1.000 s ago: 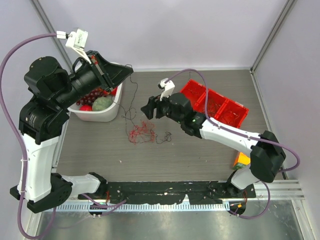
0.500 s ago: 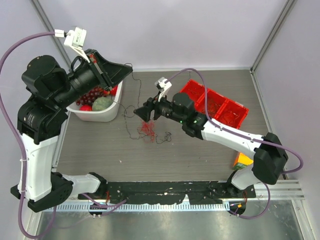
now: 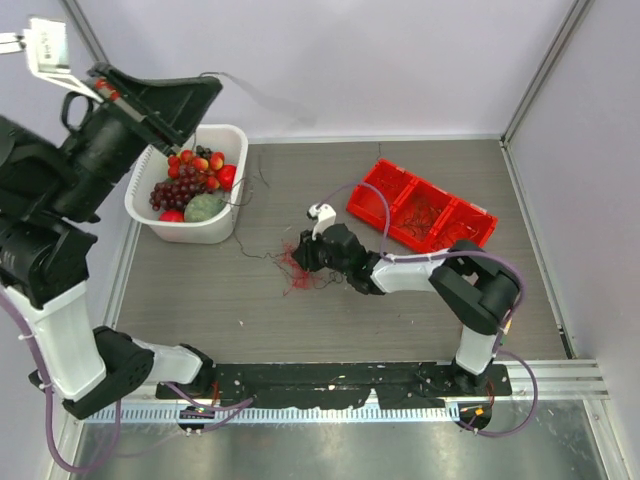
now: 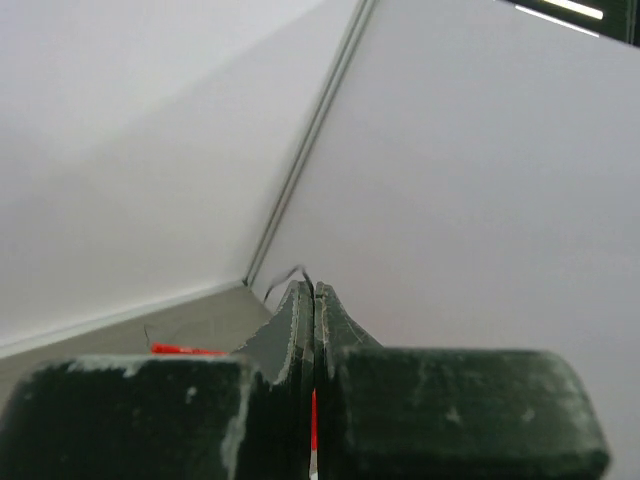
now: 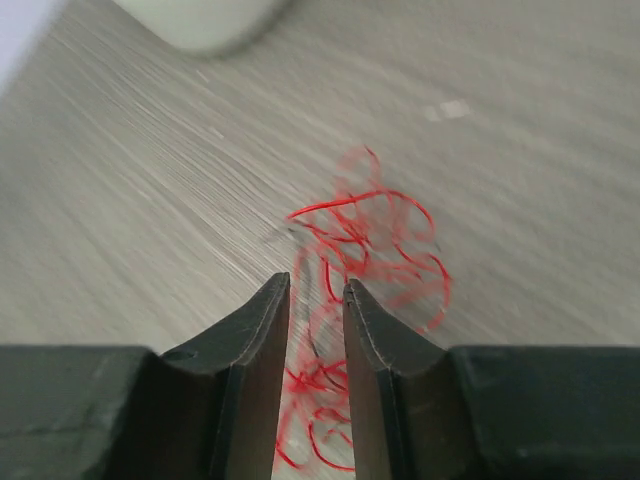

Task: Untangle the cables
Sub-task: Untie the cable.

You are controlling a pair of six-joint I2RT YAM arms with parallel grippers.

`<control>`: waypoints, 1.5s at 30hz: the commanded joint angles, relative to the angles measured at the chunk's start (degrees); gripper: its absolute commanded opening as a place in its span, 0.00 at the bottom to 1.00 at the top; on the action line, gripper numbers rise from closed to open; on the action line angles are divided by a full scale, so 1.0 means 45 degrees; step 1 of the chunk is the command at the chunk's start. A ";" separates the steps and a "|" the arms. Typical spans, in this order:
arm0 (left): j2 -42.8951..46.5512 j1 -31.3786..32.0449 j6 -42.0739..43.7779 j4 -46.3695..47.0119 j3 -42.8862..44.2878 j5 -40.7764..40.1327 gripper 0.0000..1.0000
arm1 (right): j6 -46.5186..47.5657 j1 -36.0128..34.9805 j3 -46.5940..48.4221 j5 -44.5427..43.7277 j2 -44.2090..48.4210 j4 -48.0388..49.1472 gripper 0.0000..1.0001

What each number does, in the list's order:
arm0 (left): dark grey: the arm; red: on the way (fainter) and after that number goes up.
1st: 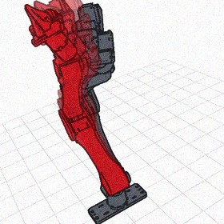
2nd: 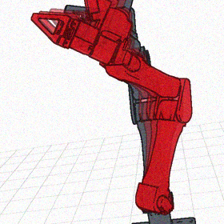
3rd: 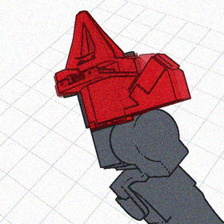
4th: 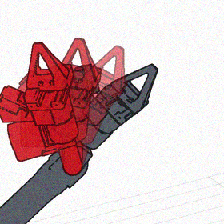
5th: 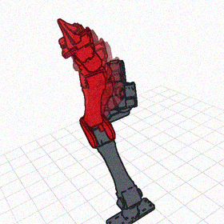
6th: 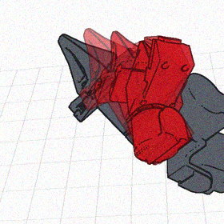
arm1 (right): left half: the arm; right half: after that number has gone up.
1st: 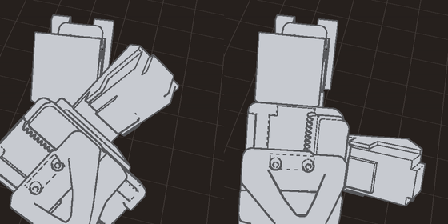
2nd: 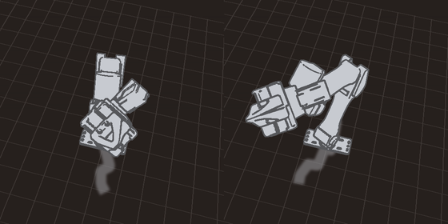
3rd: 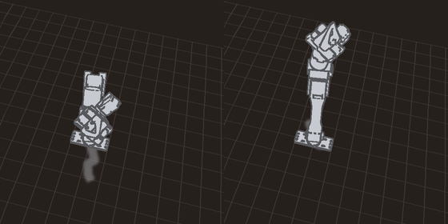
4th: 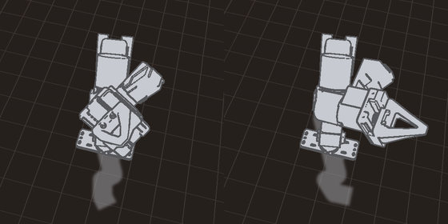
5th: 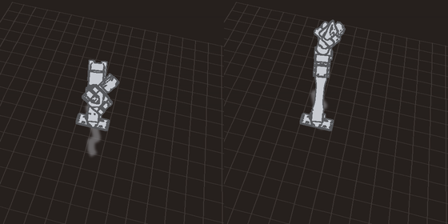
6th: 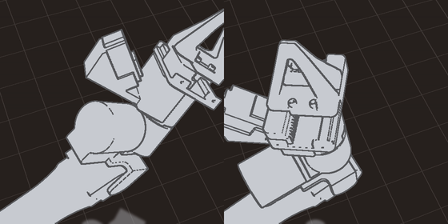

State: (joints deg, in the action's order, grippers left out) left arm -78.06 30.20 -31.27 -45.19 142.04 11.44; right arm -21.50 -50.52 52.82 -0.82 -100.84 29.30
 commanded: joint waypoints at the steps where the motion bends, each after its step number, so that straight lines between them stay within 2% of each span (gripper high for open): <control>1: 0.0472 -0.0011 0.0150 0.1234 0.0156 -0.1408 0.00 | -0.0417 0.0036 -0.0428 -0.1126 -0.0384 0.1458 0.34; 5: 0.0881 -0.0011 0.0249 0.1233 -0.0915 -0.1702 0.00 | -0.0321 0.0114 -0.0351 -0.1399 -0.0113 0.0642 0.38; 6: 0.1056 -0.0011 0.0307 0.1233 -0.1325 -0.1819 0.00 | -0.0301 0.0230 -0.0099 -0.1516 0.0101 0.0193 0.42; 8: 0.1311 -0.0030 0.0346 0.1214 -0.2087 -0.1976 0.00 | -0.0301 0.0386 0.0467 -0.1633 0.0666 -0.1929 0.46; 11: 0.1643 -0.0011 0.0366 0.1039 -0.3143 -0.1937 0.00 | -0.0107 0.0504 0.0606 -0.1693 0.1936 -0.3733 0.57; 16: 0.2092 -0.0011 -0.0199 0.0550 -0.4997 -0.1373 0.00 | 0.0614 0.0680 0.1172 -0.1831 0.4845 -0.7477 0.67; 19: 0.2502 -0.0030 -0.0453 0.0569 -0.6384 -0.0553 0.00 | 0.1065 0.0875 0.2008 -0.0683 0.6368 -0.8520 0.73; 24: 0.2854 -0.0030 -0.0065 0.0238 -0.7968 0.1126 0.00 | 0.2274 0.0954 0.4431 0.1196 0.6959 -1.0199 0.79; 27: 0.2991 -0.0011 0.0189 0.0276 -0.8593 0.2374 0.00 | 0.3134 0.0993 0.5933 0.2948 0.6959 -1.0397 0.80; 32: 0.3050 -0.0011 0.0327 0.0490 -0.9122 0.4503 0.00 | 0.4366 0.0993 0.6992 0.6346 0.7213 -1.0417 0.84; 38: 0.3206 -0.0011 -0.0180 0.1642 -0.9961 0.6868 0.00 | 0.4367 0.0993 0.7696 0.7622 0.6998 -0.9871 0.86; 45: 0.3129 -0.0011 -0.0492 0.2072 -1.0059 0.7280 0.00 | 0.3568 0.1012 0.7638 0.8423 0.7252 -0.8604 0.86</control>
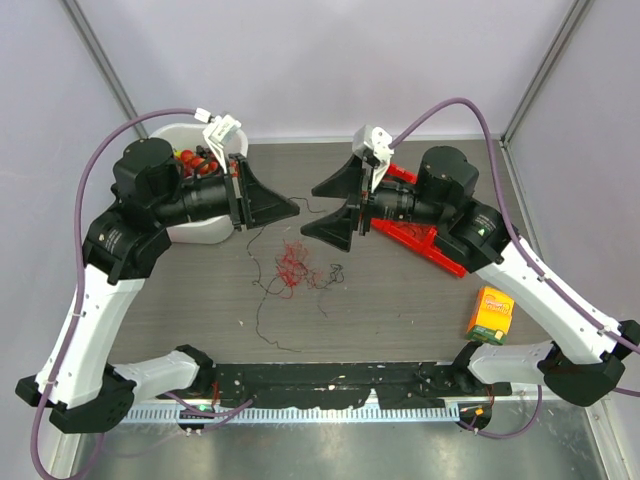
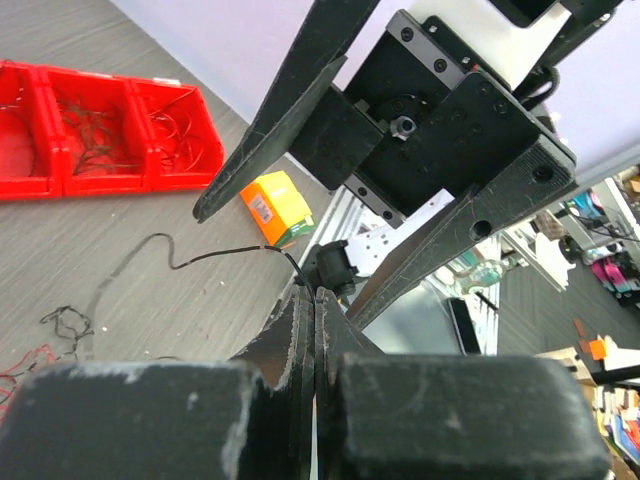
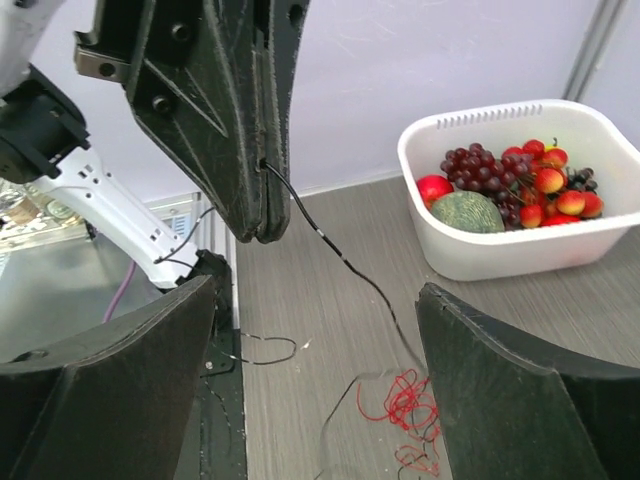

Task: Untangle the cables
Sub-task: Untie the cable.

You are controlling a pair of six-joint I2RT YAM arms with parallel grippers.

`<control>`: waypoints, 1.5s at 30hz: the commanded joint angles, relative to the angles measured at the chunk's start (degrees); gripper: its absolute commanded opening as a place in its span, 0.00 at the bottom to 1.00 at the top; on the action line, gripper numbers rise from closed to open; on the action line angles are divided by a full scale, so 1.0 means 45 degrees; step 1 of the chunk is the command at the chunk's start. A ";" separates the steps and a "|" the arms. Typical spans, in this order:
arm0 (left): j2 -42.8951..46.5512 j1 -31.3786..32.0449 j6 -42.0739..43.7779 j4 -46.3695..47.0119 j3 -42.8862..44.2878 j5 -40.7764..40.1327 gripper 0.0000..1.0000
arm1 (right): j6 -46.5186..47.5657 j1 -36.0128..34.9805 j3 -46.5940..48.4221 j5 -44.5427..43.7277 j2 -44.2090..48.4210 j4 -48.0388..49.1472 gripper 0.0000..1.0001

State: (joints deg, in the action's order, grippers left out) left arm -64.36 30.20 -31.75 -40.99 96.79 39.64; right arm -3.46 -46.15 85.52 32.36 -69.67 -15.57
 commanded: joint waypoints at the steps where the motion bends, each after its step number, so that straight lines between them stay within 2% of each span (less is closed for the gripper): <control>1: 0.0064 -0.0011 -0.0522 0.1353 -0.0102 0.1151 0.00 | -0.0499 0.0022 0.0294 0.1071 0.0287 0.1467 0.86; 7: 0.0044 -0.0011 -0.0738 0.1630 -0.0397 0.1115 0.00 | -0.1746 0.0002 0.0333 0.0330 -0.0240 0.2229 0.86; 11: 0.0258 -0.0011 -0.0854 0.1317 -0.0220 -0.1242 0.00 | -0.2977 -0.0543 -0.0834 -0.1035 0.0032 0.4021 0.84; 13: 0.0511 -0.0011 -0.1185 0.1511 -0.0454 -0.2650 0.00 | -0.3136 -0.1188 -0.1654 -0.2440 0.0267 0.4923 0.83; 16: 0.0669 -0.0011 -0.1810 0.2076 -0.0883 -0.3261 0.00 | -0.3058 -0.2124 -0.2283 -0.4176 0.0170 0.5998 0.82; 17: 0.0688 -0.0030 -0.2025 0.2272 -0.1078 -0.3203 0.00 | -0.3039 -0.2282 -0.2381 -0.4222 0.0092 0.6348 0.81; 21: 0.0669 -0.0011 -0.2339 0.2488 -0.1177 -0.3144 0.00 | -0.2630 -0.3141 -0.2285 -0.5955 -0.0299 0.6644 0.77; 26: 0.0883 -0.0030 -0.2593 0.2644 -0.1450 -0.3456 0.00 | -0.2649 -0.3707 -0.1662 -0.6878 -0.0942 0.6606 0.71; 29: 0.0923 -0.0011 -0.2710 0.2625 -0.1471 -0.3768 0.00 | -0.2103 -0.4546 -0.1290 -0.9001 -0.1372 0.5944 0.68; 33: 0.0962 -0.0011 -0.2886 0.2722 -0.1412 -0.3867 0.00 | -0.2004 -0.4958 -0.0957 -1.0217 -0.1821 0.5571 0.65; 37: 0.0981 -0.0011 -0.2886 0.2723 -0.1412 -0.4003 0.00 | -0.1945 -0.5271 -0.0761 -1.1094 -0.2037 0.5551 0.58; 40: 0.1001 -0.0030 -0.2906 0.2742 -0.1412 -0.4062 0.00 | -0.1945 -0.5330 -0.0819 -1.1526 -0.2037 0.5550 0.47; 44: 0.1059 -0.0030 -0.3081 0.2917 -0.1528 -0.4062 0.00 | -0.2315 -0.5350 -0.0937 -1.1352 -0.1959 0.5745 0.29; 45: 0.1060 -0.0011 -0.3159 0.3034 -0.1607 -0.4062 0.00 | -0.2490 -0.5369 -0.0995 -1.1293 -0.1979 0.5823 0.20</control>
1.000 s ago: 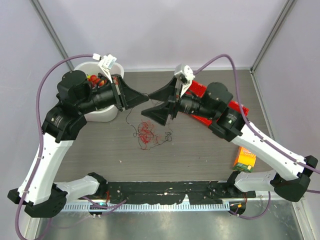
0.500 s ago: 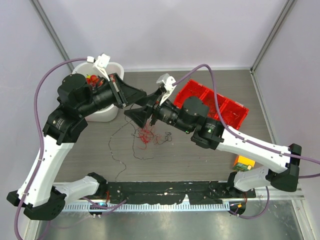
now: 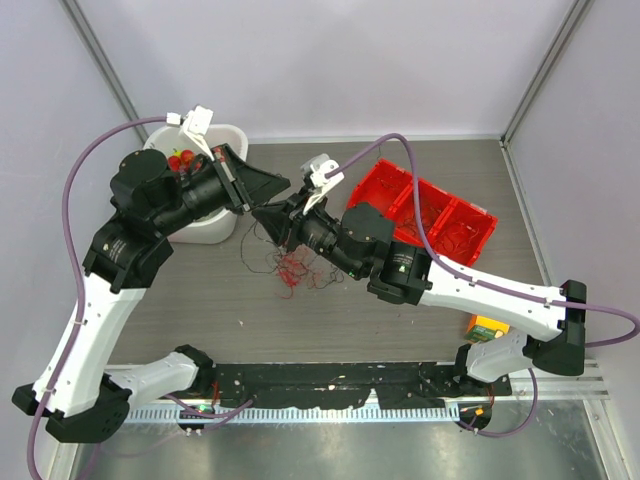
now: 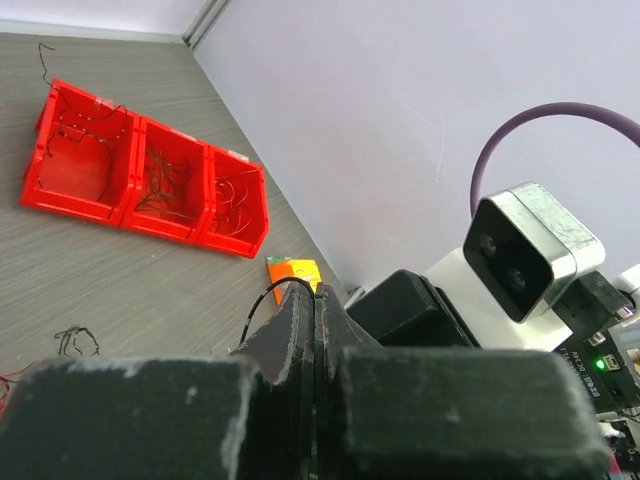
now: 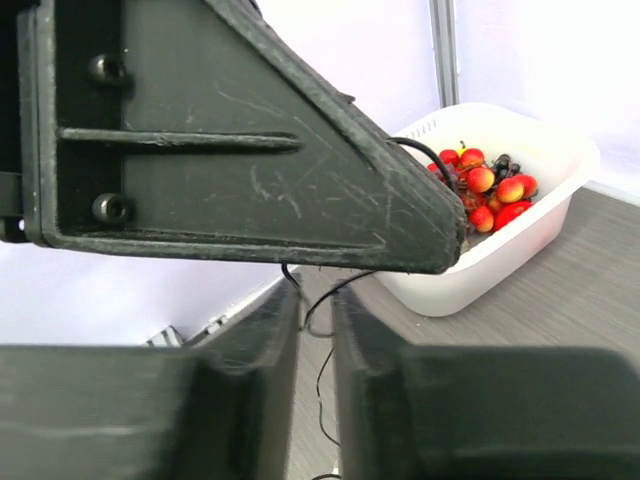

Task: Untangle the cables
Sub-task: Untie the cable.

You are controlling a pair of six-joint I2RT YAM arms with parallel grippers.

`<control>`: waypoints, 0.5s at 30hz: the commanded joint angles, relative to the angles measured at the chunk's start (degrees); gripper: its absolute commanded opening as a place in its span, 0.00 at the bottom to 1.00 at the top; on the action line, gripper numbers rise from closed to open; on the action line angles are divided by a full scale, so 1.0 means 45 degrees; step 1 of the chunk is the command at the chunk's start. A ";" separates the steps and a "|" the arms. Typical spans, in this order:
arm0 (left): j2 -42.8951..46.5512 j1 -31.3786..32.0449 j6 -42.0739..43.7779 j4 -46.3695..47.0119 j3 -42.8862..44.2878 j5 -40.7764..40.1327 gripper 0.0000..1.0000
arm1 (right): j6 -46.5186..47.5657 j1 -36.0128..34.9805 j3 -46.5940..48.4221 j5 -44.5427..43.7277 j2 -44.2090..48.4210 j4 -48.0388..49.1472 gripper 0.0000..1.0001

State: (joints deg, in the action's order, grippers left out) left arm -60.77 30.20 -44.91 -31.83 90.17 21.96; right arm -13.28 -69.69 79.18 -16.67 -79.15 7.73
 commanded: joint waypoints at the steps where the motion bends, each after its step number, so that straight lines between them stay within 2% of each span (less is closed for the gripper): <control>1: 0.0302 -0.0011 -0.0313 0.1077 -0.0194 -0.0133 0.00 | -0.0408 -0.0119 0.0374 -0.0321 0.0148 0.0782 0.13; 2: 0.0341 -0.0011 -0.0353 0.1175 -0.0272 -0.0133 0.00 | -0.0660 -0.0119 0.0277 -0.0223 0.0129 0.0841 0.01; 4: 0.0419 -0.0011 -0.0353 0.1176 -0.0292 -0.0171 0.00 | -0.0857 -0.0119 0.0160 -0.0125 0.0129 0.0978 0.01; 5: 0.0419 -0.0011 -0.0334 0.1079 -0.0253 -0.0172 0.04 | -0.0974 -0.0099 0.0082 -0.0067 0.0168 0.1017 0.01; 10: 0.0691 -0.0030 0.0602 -0.0052 -0.0038 -0.0347 0.54 | -0.2766 0.0660 -0.0718 0.0946 0.0694 0.1408 0.01; 14: 0.1822 -0.0050 0.2045 -0.0931 -0.0680 -0.0659 0.82 | -0.4096 0.1793 -0.1498 0.2838 0.1397 0.1349 0.01; 15: 0.2173 -0.0031 0.2397 -0.1204 -0.0973 -0.0815 0.96 | -0.4313 0.2240 -0.1617 0.3250 0.1650 0.1253 0.01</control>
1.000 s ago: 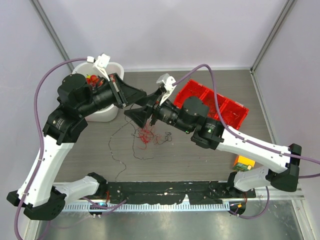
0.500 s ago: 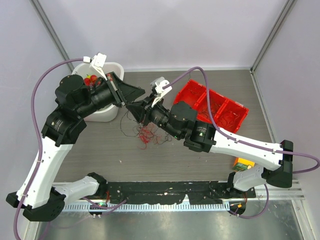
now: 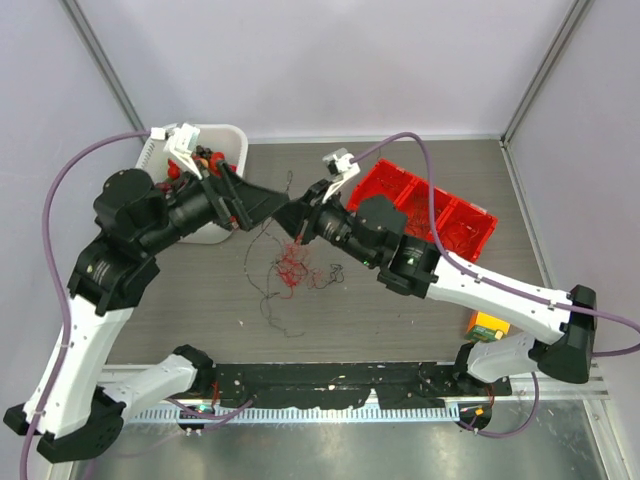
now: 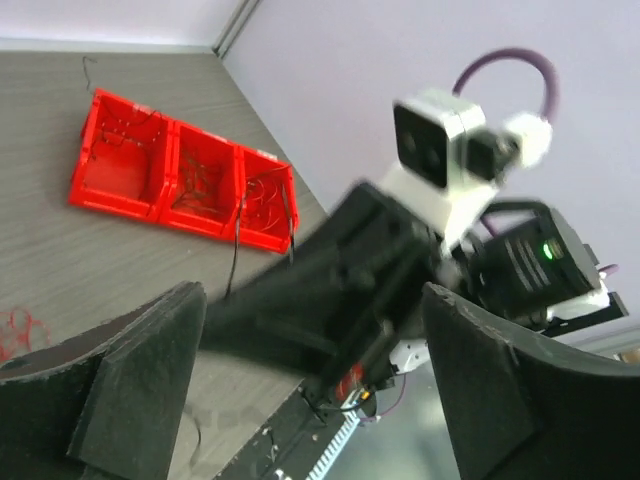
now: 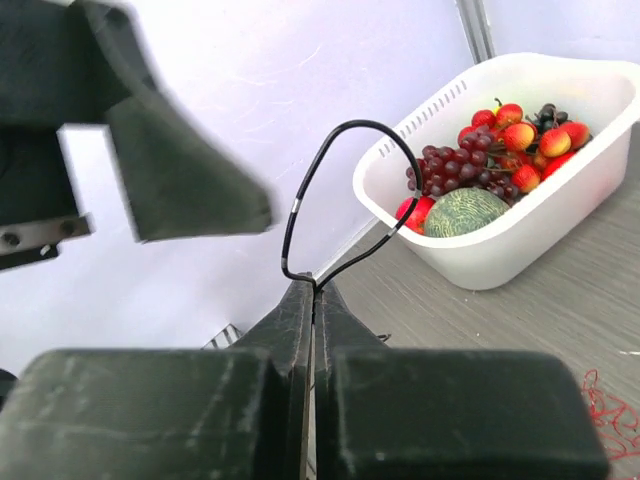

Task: Untangle the cables
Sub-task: Untie the cable.

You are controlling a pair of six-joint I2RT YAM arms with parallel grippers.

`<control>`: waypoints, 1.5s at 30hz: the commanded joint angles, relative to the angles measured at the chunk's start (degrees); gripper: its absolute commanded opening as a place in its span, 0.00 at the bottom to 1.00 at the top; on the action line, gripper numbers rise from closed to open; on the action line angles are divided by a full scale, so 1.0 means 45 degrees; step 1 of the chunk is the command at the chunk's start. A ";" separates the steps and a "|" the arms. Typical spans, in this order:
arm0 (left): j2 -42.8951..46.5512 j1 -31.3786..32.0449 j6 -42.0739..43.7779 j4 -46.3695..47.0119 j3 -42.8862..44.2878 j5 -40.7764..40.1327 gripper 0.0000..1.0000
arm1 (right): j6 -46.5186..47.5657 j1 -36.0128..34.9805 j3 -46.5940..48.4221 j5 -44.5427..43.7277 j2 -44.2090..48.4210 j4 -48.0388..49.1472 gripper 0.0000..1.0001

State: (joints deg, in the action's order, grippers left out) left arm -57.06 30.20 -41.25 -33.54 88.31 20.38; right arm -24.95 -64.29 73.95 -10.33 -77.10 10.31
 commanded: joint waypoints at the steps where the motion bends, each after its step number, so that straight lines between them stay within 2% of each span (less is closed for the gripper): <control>1: 0.1989 -0.0030 0.1899 -0.1002 -0.0911 -0.0718 1.00 | -0.2050 0.1258 -0.0670 0.2542 0.1331 0.0524 0.01; 5: 0.3867 -0.0031 0.2410 -0.0868 -0.2609 -0.1755 1.00 | -0.2366 0.2196 -0.1024 0.3465 0.2190 -0.0372 0.01; 8: 0.4398 -0.0030 0.2002 -0.0128 -0.3938 -0.1426 1.00 | -0.2521 0.2275 -0.1024 0.3429 0.2484 -0.0921 0.01; 12: 0.3329 -0.0011 0.1123 0.1726 -0.4527 0.0408 1.00 | -0.2950 0.2256 -0.1063 0.3213 0.2583 -0.1099 0.01; 20: 0.2134 -0.0011 -0.0303 0.5009 -0.4996 0.1368 1.00 | -0.3244 0.2256 -0.0829 0.3876 0.2173 -0.0865 0.01; 22: 0.1822 -0.0030 -0.0596 0.5420 -0.5132 0.1738 0.90 | -0.3362 0.2275 -0.0868 0.3955 0.2133 -0.0709 0.01; 26: 0.1332 -0.0011 -0.1299 0.6453 -0.5580 0.2481 0.61 | -0.3557 0.2275 -0.0946 0.3975 0.2075 -0.0455 0.01; 29: 0.1410 0.0009 -0.1574 0.6906 -0.6010 0.2717 0.57 | -0.3596 0.2275 -0.0926 0.3994 0.2074 -0.0415 0.01; 32: 0.1527 0.0028 -0.1691 0.6945 -0.6284 0.2814 0.45 | -0.3635 0.2275 -0.0946 0.3994 0.2075 -0.0318 0.01; 34: 0.1566 0.0086 -0.1789 0.7062 -0.6499 0.2970 0.41 | -0.3635 0.2275 -0.0965 0.3839 0.2133 -0.0259 0.01; 37: 0.1664 0.0223 -0.1984 0.7374 -0.6831 0.3282 0.41 | -0.3713 0.2256 -0.0946 0.3740 0.2211 -0.0181 0.01; 45: 0.2268 0.0556 -0.1887 0.7921 -0.7613 0.3577 0.63 | -0.4103 0.2275 -0.0887 0.3779 0.2289 0.0092 0.01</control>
State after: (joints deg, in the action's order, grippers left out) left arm -48.99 31.90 -50.48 -0.12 55.77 33.39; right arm -41.39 -53.89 68.58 6.76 -68.25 4.73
